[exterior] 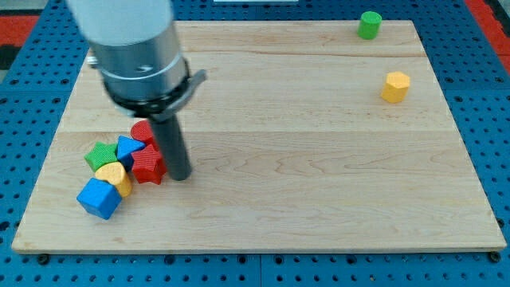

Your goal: Slide the yellow hexagon towards the red star

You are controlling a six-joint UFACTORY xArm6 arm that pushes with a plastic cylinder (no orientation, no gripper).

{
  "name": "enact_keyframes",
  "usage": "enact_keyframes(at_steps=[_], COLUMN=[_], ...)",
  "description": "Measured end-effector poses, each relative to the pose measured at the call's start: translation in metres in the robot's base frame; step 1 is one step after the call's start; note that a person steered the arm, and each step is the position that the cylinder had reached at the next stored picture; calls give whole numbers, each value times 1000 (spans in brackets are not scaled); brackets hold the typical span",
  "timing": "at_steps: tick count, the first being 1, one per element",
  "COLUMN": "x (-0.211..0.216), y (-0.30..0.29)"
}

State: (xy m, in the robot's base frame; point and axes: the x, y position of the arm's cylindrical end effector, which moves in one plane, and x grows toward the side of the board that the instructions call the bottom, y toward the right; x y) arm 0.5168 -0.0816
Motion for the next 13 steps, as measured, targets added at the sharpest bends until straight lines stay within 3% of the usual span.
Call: enact_keyframes(at_steps=[2,4,5,6,9,11,13], x=[-22,-118,-175,-217,-135,-130,-93], y=[205,357,384,325,298,232,194])
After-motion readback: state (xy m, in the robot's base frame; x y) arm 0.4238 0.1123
